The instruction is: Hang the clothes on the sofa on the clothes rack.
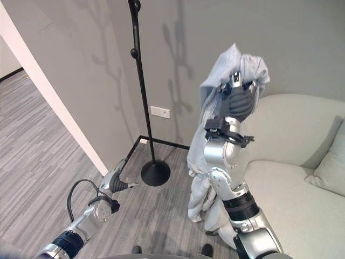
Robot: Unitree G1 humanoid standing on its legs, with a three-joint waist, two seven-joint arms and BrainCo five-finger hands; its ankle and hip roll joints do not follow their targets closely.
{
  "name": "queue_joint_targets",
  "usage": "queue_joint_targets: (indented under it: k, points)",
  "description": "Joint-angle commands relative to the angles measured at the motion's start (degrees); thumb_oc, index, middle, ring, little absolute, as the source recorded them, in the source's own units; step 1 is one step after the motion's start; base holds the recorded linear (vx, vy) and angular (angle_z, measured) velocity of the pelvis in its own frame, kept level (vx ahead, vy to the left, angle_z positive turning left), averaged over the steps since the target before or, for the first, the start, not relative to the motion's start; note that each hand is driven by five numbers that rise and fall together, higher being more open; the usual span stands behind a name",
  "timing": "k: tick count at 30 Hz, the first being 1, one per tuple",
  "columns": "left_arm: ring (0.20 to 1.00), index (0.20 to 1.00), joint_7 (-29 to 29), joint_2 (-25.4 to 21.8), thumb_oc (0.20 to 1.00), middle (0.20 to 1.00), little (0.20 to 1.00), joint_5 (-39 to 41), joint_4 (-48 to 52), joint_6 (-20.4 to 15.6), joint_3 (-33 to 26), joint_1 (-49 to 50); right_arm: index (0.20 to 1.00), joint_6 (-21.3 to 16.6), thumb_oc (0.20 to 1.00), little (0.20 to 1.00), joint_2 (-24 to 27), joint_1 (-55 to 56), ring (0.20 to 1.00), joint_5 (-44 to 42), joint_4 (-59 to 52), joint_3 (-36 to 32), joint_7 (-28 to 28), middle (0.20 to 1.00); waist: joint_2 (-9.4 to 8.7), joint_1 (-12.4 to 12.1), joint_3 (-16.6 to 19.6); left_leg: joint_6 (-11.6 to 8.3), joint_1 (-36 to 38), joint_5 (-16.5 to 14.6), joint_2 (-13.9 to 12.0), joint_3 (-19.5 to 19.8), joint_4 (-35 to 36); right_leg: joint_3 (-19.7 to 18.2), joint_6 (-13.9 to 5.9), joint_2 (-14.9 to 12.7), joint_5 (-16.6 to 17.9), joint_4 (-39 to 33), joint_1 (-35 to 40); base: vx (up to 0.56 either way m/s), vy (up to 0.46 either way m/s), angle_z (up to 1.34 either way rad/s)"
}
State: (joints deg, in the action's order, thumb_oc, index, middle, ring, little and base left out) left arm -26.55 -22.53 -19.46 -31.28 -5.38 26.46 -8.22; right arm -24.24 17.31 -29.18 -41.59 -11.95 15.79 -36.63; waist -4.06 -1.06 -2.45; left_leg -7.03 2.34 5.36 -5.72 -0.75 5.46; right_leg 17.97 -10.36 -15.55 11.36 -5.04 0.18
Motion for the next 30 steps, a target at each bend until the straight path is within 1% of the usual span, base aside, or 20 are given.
queue_joint_targets:
  k: [1, 4, 6, 8, 11, 13, 14, 15, 16, 17, 18, 19, 21, 23, 25, 28, 30]
  points:
    - [1.000, 1.000, -2.5, -0.5, 1.000, 1.000, 1.000, 5.4, 2.8, -2.5, 0.5, -5.8, 0.200, -1.0, 0.200, 0.200, 2.7, -10.6, 0.200, 3.5, -2.7, 1.8, -0.2, 0.200, 1.35, -1.4, 0.1, 1.79, 3.1, -8.1, 0.5, -0.3, -0.5, -0.4, -4.20, -6.0, -0.3, 5.6, -2.2, -0.01, 0.043, 0.00]
    - [1.000, 1.000, -2.0, 0.5, 1.000, 1.000, 1.000, 8.9, 3.9, -2.7, 1.1, -8.2, 0.200, 0.0, 0.200, 0.200, 3.1, -14.3, 0.200, 3.4, -1.5, 2.7, -0.9, 0.200, 0.40, -1.3, 0.9, 1.96, 3.7, -8.3, 0.6, -0.5, -0.5, -0.6, -4.25, -5.9, 0.1, 5.4, -1.7, -0.02, 0.033, -0.01]
    - [1.000, 1.000, -2.1, 2.3, 1.000, 1.000, 1.000, 12.3, 3.4, -3.3, 2.2, -10.5, 0.200, 0.2, 0.200, 0.200, 3.3, -18.2, 0.200, 2.8, 0.1, 3.5, -1.4, 0.200, -0.34, -1.3, 1.3, 2.01, 4.0, -8.3, 0.7, -0.5, -0.5, -0.6, -4.36, -5.9, 0.5, 5.2, -1.3, -0.03, 0.047, -0.03]
    - [1.000, 1.000, -2.3, 3.1, 1.000, 1.000, 1.000, 12.7, 2.2, -3.6, 3.2, -11.8, 0.200, 0.0, 0.200, 0.200, 3.2, -20.2, 0.200, 2.2, 1.6, 3.8, -2.1, 0.200, -0.87, -1.3, 1.7, 2.09, 4.4, -8.5, 0.9, -0.6, -0.5, -0.7, -4.40, -5.9, 0.6, 5.0, -0.9, -0.01, 0.019, -0.01]
    - [1.000, 1.000, -1.7, 4.8, 1.000, 1.000, 1.000, 12.8, -1.2, -4.3, 6.8, -14.2, 0.200, -1.0, 0.200, 0.200, 3.9, -25.1, 0.200, 1.0, 4.5, 4.1, -3.3, 0.200, -1.75, -1.1, 2.4, 2.24, 5.0, -8.9, 1.1, -0.7, -0.5, -0.9, -4.52, -5.8, 0.8, 4.8, -0.4, 0.00, 0.035, -0.02]
    - [1.000, 1.000, -1.7, 5.3, 1.000, 1.000, 1.000, 12.7, -2.9, -4.5, 7.7, -14.9, 0.200, -1.5, 0.200, 0.200, 4.1, -26.9, 0.200, 0.5, 5.6, 4.0, -3.8, 0.200, -1.96, -1.1, 2.5, 2.27, 5.2, -9.0, 1.1, -0.8, -0.5, -0.9, -4.54, -5.8, 0.8, 4.7, -0.3, -0.01, 0.022, -0.05]
    - [1.000, 1.000, -1.0, 6.3, 1.000, 1.000, 1.000, 13.2, -5.5, -4.6, 9.4, -15.5, 0.200, -1.7, 0.200, 0.200, 4.5, -29.6, 0.200, 0.1, 7.4, 3.7, -4.7, 0.200, -2.41, -1.0, 2.8, 2.36, 5.5, -9.1, 1.1, -0.8, -0.5, -1.0, -4.59, -5.7, 0.9, 4.6, -0.2, 0.00, 0.010, -0.06]
    - [1.000, 1.000, -1.0, 6.4, 1.000, 1.000, 1.000, 13.2, -5.6, -4.7, 9.4, -15.6, 0.200, -1.7, 0.200, 0.200, 4.5, -29.7, 0.200, 0.1, 7.5, 3.7, -4.6, 0.200, -2.41, -1.1, 2.8, 2.37, 5.5, -9.1, 1.1, -0.9, -0.5, -1.1, -4.59, -5.7, 0.9, 4.6, -0.2, -0.01, 0.023, -0.08]
    - [1.000, 1.000, 0.0, 6.9, 1.000, 1.000, 1.000, 14.5, -6.7, -5.2, 10.7, -15.8, 0.200, -1.5, 0.200, 0.200, 5.0, -33.6, 0.200, -0.2, 11.1, 3.8, -5.8, 0.200, -2.85, -1.1, 3.2, 2.43, 5.8, -9.2, 1.2, -1.0, -0.5, -1.1, -4.64, -5.5, 1.0, 4.3, -0.1, 0.00, 0.014, -0.08]
    - [1.000, 1.000, 0.0, 7.0, 1.000, 1.000, 1.000, 14.6, -6.8, -5.3, 10.7, -15.9, 0.200, -1.6, 0.200, 0.200, 5.0, -33.8, 0.200, -0.3, 11.3, 3.8, -5.7, 0.200, -2.84, -1.2, 3.1, 2.43, 5.9, -9.3, 1.2, -1.1, -0.5, -1.1, -4.64, -5.5, 1.1, 4.3, -0.1, -0.01, 0.026, -0.13]
    - [1.000, 1.000, 1.2, 6.9, 1.000, 1.000, 1.000, 16.0, -6.2, -6.0, 11.7, -15.5, 0.200, -2.0, 0.200, 0.200, 5.3, -38.0, 0.200, -1.3, 14.8, 3.9, -6.7, 0.200, -3.26, -1.4, 3.3, 2.42, 6.1, -9.4, 1.2, -1.2, -0.5, -1.3, -4.63, -5.4, 1.2, 4.1, -0.1, -0.01, 0.014, -0.10]
    - [1.000, 1.000, 1.9, 6.8, 1.000, 1.000, 1.000, 16.3, -5.7, -6.1, 12.2, -15.2, 0.200, -1.9, 0.200, 0.200, 5.5, -39.5, 0.200, -1.5, 16.3, 3.8, -7.2, 0.200, -3.43, -1.5, 3.3, 2.43, 6.2, -9.5, 1.1, -1.2, -0.5, -1.4, -4.62, -5.2, 1.2, 4.0, -0.1, -0.01, 0.016, -0.08]
    - [1.000, 1.000, 2.8, 6.5, 1.000, 1.000, 1.000, 16.6, -5.0, -6.5, 12.9, -14.9, 0.200, -2.0, 0.200, 0.200, 5.6, -40.8, 0.200, -1.8, 17.4, 3.8, -7.3, 0.200, -3.61, -1.6, 3.2, 2.45, 6.3, -9.6, 1.1, -1.3, -0.5, -1.5, -4.62, -5.1, 1.2, 4.0, 0.0, 0.00, 0.000, 0.00]
    - [1.000, 1.000, 5.3, 5.7, 1.000, 1.000, 1.000, 17.2, -3.2, -7.1, 14.3, -13.4, 0.200, -1.8, 0.200, 0.200, 7.0, -43.3, 0.200, -2.2, 20.8, 3.5, -7.8, 0.200, -4.12, -2.0, 3.4, 2.44, 6.4, -9.7, 0.9, -1.1, -0.5, -1.5, -4.64, -4.9, 1.2, 3.8, 0.3, 0.00, 0.000, 0.00]
    - [1.000, 1.000, 6.8, 5.4, 1.000, 1.000, 1.000, 17.4, -3.2, -7.4, 15.3, -12.4, 0.200, -1.8, 0.200, 0.200, 7.4, -44.8, 0.200, -2.8, 22.3, 3.5, -7.7, 0.200, -4.40, -2.2, 3.3, 2.42, 6.5, -9.8, 0.9, -1.0, -0.5, -1.4, -4.64, -4.8, 1.2, 3.9, 0.4, 0.00, 0.000, 0.00]
    - [1.000, 1.000, 7.3, 5.5, 1.000, 1.000, 1.000, 17.1, -4.3, -7.3, 16.1, -11.8, 0.200, -2.4, 0.200, 0.200, 7.7, -45.8, 0.200, -3.5, 23.2, 3.4, -7.7, 0.200, -4.76, -2.3, 3.1, 2.43, 6.6, -9.8, 0.9, -0.9, -0.5, -1.5, -4.64, -4.7, 1.2, 3.9, 0.5, 0.00, 0.000, 0.00]
    - [1.000, 1.000, 7.9, 6.8, 1.000, 1.000, 1.000, 17.5, -5.7, -7.0, 17.0, -11.8, 0.200, -2.6, 0.200, 0.200, 7.5, -45.8, 0.200, -3.8, 22.8, 3.5, -7.6, 0.200, -5.17, -2.3, 3.0, 2.46, 6.6, -9.8, 0.9, -0.8, -0.5, -1.6, -4.64, -4.7, 1.1, 4.0, 0.6, 0.00, 0.000, 0.00]
